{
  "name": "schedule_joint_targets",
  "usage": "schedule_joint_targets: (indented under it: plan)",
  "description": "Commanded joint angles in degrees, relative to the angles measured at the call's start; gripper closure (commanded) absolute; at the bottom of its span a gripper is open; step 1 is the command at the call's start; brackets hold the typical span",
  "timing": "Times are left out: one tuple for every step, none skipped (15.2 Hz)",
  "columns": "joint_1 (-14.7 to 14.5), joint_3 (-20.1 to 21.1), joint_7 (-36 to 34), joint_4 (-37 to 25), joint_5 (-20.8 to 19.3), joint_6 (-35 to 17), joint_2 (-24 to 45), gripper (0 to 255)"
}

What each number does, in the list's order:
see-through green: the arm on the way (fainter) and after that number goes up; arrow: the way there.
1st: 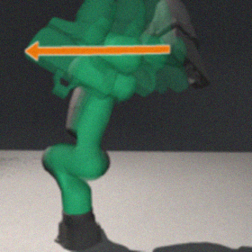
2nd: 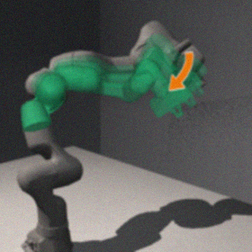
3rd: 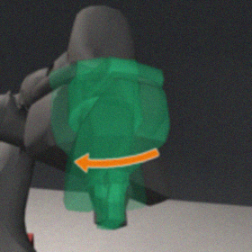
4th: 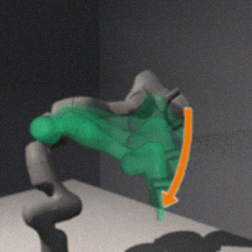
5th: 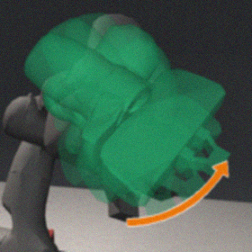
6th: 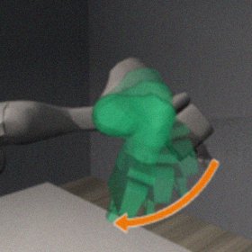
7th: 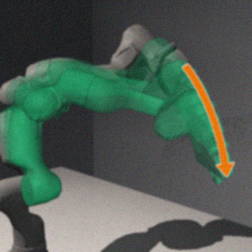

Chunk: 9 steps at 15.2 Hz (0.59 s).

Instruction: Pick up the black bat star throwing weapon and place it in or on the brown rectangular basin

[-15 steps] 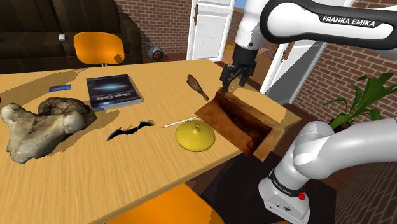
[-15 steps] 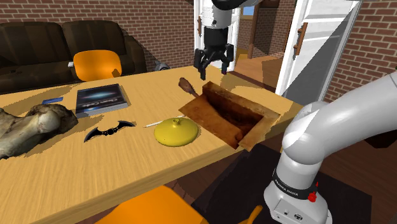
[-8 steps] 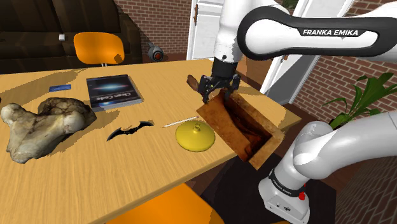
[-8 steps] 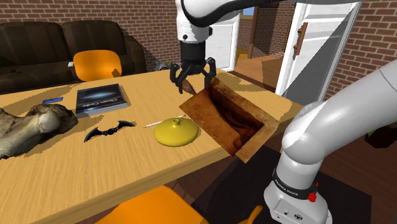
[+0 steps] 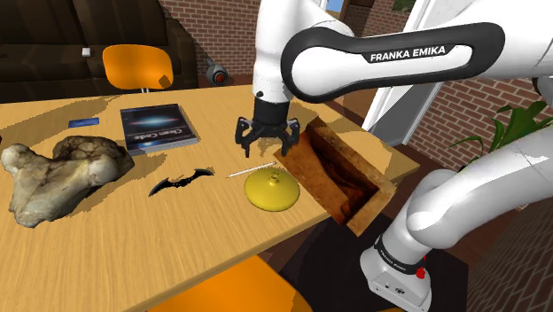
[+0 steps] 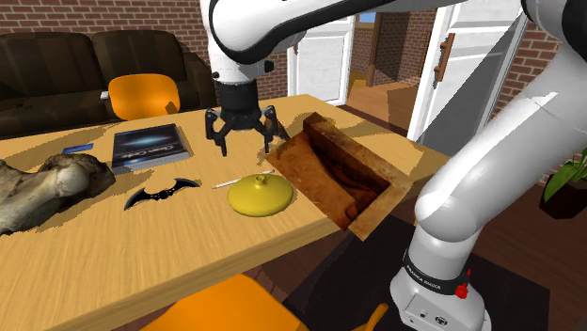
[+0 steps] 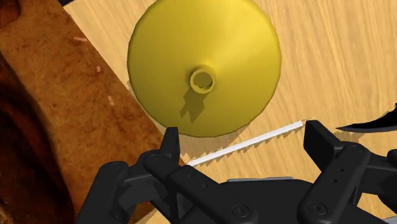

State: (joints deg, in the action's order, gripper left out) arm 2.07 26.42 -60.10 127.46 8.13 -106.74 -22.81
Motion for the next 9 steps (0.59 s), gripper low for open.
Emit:
schedule_joint_targets:
  plan:
    - [0.95,2.89,-6.19,-3.17,-0.91,-1.62,4.92,0]
    - [1.35,4.17,-9.13,-4.71,-1.59,-2.23,7.21,0]
    - [1.69,5.37,-12.12,-6.35,-2.46,-2.79,9.61,0]
    - [1.96,6.49,-15.16,-8.07,-3.50,-3.29,12.09,0]
    - [2.14,7.52,-18.23,-9.89,-4.70,-3.70,14.67,0]
    - [2.22,8.43,-21.34,-11.80,-6.07,-4.03,17.33,0]
    - [2.15,9.20,-24.46,-13.82,-7.57,-4.26,20.07,0]
    - [1.92,9.81,-27.57,-15.94,-9.18,-4.39,22.86,0]
    - [1.50,10.22,-30.63,-18.16,-10.86,-4.40,25.70,0]
